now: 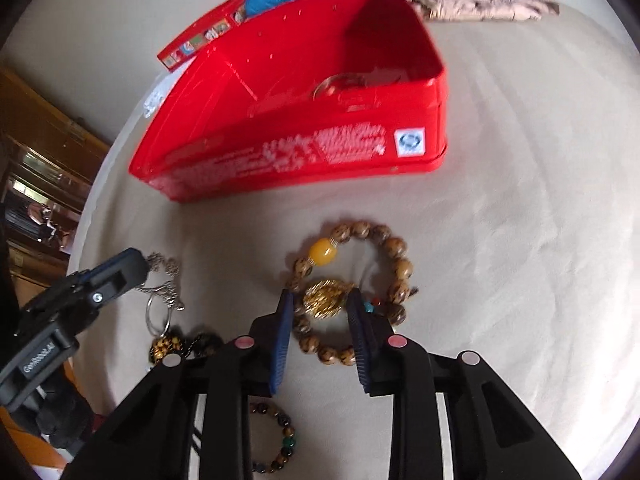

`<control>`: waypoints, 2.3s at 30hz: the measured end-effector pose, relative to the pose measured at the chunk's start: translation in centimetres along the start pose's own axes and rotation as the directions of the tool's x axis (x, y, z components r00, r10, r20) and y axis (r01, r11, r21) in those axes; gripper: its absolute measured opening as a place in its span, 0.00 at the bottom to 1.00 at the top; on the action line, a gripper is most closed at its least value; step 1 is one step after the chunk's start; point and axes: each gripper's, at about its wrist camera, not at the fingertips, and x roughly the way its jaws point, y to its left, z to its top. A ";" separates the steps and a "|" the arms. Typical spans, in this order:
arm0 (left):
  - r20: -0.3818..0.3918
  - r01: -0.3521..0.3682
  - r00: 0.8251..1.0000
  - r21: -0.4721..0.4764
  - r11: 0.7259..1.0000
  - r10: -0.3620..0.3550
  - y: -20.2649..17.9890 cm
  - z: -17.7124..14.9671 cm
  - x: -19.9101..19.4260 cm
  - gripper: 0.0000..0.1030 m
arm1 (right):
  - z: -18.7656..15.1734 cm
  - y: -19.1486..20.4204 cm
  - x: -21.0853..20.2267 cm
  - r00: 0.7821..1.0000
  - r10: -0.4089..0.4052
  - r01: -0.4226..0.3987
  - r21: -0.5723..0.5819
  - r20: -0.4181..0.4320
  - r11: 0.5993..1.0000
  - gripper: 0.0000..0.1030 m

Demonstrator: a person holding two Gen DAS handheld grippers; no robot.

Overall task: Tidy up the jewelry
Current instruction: 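Grasp the silver chain with the left tool while the right tool grasps the wooden bead bracelet, then lift the chain and bead bracelet into the red tin and open both tools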

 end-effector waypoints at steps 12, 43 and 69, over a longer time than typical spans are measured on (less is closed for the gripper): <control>0.042 0.022 0.999 -0.010 1.000 -0.022 0.1 0.2 -0.8 0.12 | 0.1 -0.1 0.9 0.999 0.049 -0.049 0.013 0.007 0.999 0.17; 0.028 0.023 0.999 0.001 1.000 -0.023 -0.2 -0.1 -0.2 0.12 | 1.4 -3.1 -0.3 0.995 -0.072 0.067 0.079 0.069 0.995 0.29; 0.078 0.063 0.995 0.002 0.998 -0.063 -0.3 0.0 -2.7 0.12 | 0.4 0.9 -6.5 0.976 0.133 -0.121 -0.078 0.174 0.990 0.10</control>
